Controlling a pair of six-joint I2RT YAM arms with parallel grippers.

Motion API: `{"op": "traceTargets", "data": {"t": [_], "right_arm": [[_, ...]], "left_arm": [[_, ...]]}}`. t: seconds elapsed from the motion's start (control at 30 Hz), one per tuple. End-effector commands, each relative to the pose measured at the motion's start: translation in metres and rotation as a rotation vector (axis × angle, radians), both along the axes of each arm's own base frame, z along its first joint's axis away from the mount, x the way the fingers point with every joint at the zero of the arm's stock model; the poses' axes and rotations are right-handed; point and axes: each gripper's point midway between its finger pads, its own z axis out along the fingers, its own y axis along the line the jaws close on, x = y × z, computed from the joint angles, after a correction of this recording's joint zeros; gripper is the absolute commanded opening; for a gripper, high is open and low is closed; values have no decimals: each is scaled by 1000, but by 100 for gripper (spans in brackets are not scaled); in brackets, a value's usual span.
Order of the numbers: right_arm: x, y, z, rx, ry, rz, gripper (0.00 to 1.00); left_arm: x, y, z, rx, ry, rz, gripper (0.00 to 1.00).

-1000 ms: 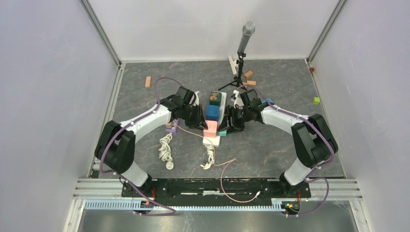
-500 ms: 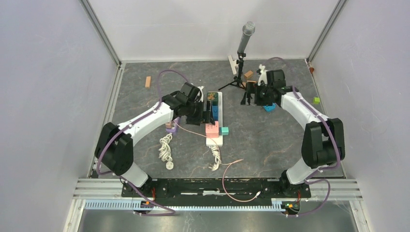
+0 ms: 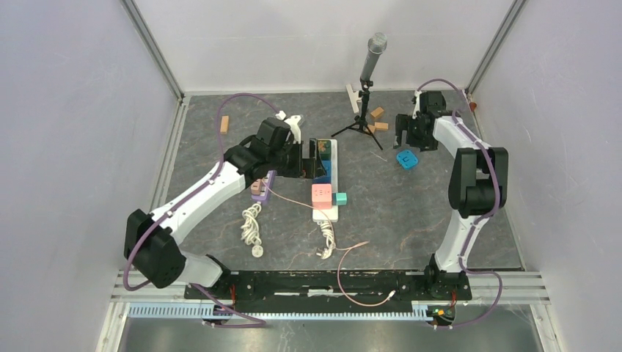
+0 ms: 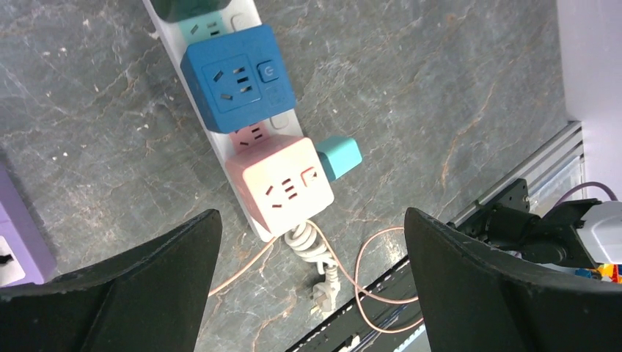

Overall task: Insert the plug
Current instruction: Pick up the plug from the center of the board.

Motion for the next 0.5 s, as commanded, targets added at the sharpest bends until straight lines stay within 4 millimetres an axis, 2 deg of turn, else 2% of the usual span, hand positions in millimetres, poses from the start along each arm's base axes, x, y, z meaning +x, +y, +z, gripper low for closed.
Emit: {"op": "traceTargets", "data": {"t": [0.0,0.13,0.23,0.27,0.37,0.47], "right_arm": [[12,-6,-8,-44,38,19,98],[20,-3,-22,-36,74,57,98],[18,2,-31,-19,104,91,99],[15,4,-32,-13,112,104,99],[2,10,-36,-1,130,137,91],[-18,14,-42,22,149,151,84]], "left_arm": [[10,-3,31,-41,-131,-23,100],[10,-2,34,-46,-141,-27,100],[9,-2,34,-50,-144,-33,100],[9,-3,34,-52,-142,-35,100],[9,-4,32,-54,-138,-38,100],[9,-6,32,-63,-133,-41,100]]}}
